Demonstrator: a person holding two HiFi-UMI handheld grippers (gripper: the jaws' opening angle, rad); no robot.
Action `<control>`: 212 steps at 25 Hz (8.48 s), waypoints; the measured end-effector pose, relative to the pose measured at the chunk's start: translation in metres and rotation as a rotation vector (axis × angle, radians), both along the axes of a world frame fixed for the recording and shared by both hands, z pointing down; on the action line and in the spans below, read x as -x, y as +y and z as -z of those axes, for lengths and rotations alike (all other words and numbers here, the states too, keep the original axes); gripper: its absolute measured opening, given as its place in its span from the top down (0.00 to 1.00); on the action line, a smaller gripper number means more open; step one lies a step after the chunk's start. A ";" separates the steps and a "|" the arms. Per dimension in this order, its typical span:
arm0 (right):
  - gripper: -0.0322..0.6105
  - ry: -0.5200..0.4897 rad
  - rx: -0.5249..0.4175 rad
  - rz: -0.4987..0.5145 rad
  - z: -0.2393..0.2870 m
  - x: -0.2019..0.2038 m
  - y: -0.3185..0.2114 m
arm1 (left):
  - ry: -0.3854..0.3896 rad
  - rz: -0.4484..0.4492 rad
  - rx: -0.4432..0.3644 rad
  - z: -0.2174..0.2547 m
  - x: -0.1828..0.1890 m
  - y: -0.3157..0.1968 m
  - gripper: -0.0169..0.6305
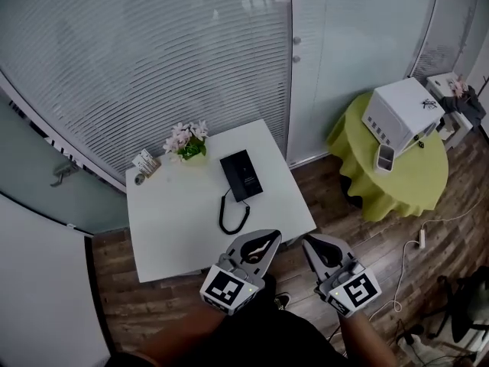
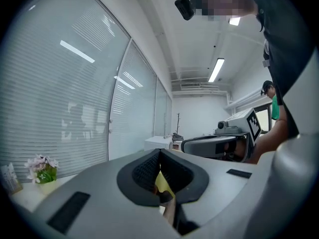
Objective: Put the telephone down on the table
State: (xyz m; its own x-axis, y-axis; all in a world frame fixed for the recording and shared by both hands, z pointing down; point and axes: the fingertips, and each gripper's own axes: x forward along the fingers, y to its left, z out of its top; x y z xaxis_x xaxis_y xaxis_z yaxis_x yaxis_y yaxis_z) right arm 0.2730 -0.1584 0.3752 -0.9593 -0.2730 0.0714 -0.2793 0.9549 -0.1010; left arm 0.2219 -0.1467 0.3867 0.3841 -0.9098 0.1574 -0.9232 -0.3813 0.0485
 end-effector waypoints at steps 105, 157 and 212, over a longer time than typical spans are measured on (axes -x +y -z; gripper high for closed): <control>0.92 0.417 0.200 0.487 -0.205 0.261 -0.148 | 0.798 0.251 0.587 -0.330 0.290 -0.161 0.83; 0.92 0.275 0.098 0.510 -0.132 0.329 -0.023 | 0.668 0.288 0.514 -0.194 0.344 0.010 0.85; 0.92 0.411 0.221 0.793 -0.250 0.525 0.113 | 0.917 0.526 0.786 -0.356 0.528 0.109 0.84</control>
